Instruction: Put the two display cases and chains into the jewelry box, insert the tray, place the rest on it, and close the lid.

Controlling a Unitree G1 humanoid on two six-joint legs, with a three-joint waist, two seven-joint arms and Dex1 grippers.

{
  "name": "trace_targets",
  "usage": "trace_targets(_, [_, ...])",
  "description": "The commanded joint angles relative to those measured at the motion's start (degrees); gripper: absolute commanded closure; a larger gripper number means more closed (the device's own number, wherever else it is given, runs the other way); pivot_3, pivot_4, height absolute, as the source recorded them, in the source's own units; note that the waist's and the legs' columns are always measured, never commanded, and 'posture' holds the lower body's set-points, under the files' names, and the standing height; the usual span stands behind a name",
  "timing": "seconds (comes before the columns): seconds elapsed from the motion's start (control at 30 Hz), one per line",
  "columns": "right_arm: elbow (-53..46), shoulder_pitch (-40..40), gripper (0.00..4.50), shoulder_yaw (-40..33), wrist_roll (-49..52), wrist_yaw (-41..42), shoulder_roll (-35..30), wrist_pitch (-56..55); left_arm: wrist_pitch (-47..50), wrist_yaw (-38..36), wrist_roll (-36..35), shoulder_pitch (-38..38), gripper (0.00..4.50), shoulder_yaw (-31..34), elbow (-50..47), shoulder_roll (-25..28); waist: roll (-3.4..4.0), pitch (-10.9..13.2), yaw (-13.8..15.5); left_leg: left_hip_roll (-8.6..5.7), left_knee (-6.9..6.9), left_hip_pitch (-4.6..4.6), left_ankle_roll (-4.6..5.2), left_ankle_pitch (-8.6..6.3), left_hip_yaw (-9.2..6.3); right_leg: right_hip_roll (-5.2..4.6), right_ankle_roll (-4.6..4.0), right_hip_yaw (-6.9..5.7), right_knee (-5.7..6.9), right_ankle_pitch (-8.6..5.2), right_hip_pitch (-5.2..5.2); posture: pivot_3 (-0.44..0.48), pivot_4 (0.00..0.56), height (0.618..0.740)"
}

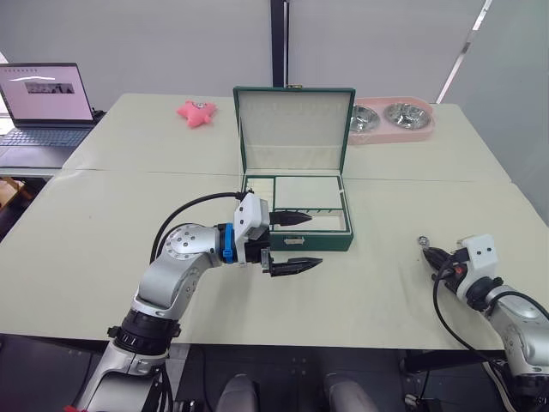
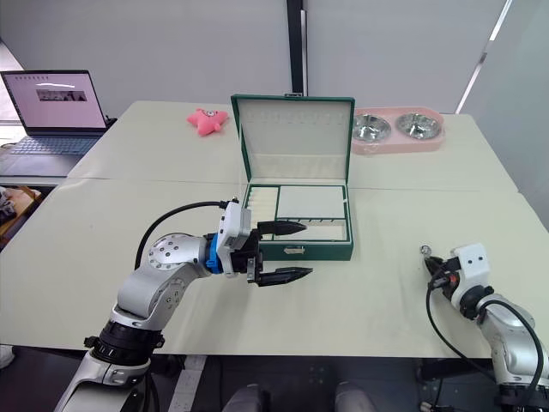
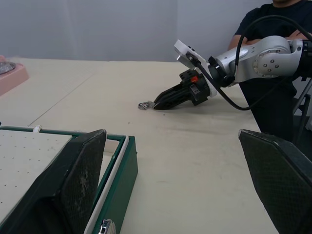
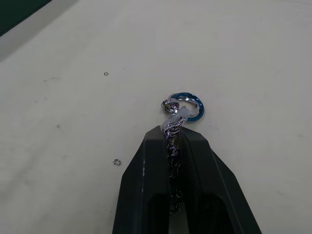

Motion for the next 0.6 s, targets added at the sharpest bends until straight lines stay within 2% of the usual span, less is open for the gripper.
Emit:
trace_targets(0.03, [-4.69,-0.89,4.40,-1.45,2.61,2.37,-1.82,1.28,-0.65,0.88,-0.37,0.33,0.00,0.55,-2.00,-0.41,0.09,0.06,0.00,0.00,0.00,-0.01,0.00,0.00,0.01,0.00,0.00,0.01,0.00,0.00,-0.01,0.000,0.150,0.740])
trace_targets(0.37, [-13.98,-9.98,4.43,2.48,9.36,9.08,-6.39,11.13,-1.51,5.49,0.28,3.95,0.00,2.25,-4.69,-0.23,0.27,0.16,-0.09,0.00,0.00,-0.05,0.00,0.00,-0.02,0.00,0.00,-0.01,0.00,0.00,-0.04,0.000,0.150,0.740])
trace_targets(0.6, [-11.88,-21.16,4.43,8.59,9.27,12.55,-6.13,13.65,-2.18,11.54,0.71,9.45,0.00,5.57,-8.01,-0.47,0.29,0.18,-0.07,0.00,0.01,-0.14,0.00,0.00,-0.03,-0.02,0.00,-0.02,-0.02,0.00,-0.13,0.000,0.150,0.740])
